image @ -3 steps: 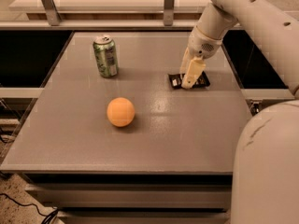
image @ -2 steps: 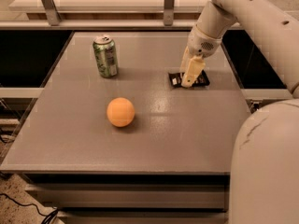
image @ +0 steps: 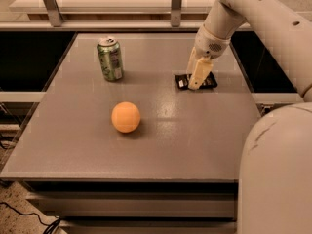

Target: Pick rxbar chocolate

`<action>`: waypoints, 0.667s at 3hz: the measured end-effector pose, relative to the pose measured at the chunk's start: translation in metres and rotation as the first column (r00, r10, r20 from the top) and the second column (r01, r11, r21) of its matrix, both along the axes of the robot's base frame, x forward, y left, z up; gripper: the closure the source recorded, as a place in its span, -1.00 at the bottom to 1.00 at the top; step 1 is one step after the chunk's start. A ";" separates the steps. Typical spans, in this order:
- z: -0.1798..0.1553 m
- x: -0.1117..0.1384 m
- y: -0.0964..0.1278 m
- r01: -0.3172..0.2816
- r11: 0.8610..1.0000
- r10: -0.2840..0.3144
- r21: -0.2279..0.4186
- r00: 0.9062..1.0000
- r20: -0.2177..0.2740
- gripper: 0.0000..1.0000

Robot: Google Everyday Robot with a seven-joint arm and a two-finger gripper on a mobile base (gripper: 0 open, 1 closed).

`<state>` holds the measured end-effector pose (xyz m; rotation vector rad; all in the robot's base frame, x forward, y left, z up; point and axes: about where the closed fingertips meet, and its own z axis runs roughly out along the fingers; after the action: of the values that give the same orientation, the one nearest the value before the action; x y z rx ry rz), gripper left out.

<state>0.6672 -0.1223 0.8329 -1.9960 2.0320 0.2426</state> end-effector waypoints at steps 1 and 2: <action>0.023 0.006 0.004 -0.025 1.000 0.024 0.007 0.998 0.064 1.00; 0.050 0.008 0.007 -0.047 0.999 0.046 0.008 0.991 0.129 1.00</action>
Offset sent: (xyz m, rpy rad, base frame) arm 0.0061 0.0052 0.0912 0.0096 -0.2052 0.0732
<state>0.6756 -0.1157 0.8828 -1.9994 1.9032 0.1304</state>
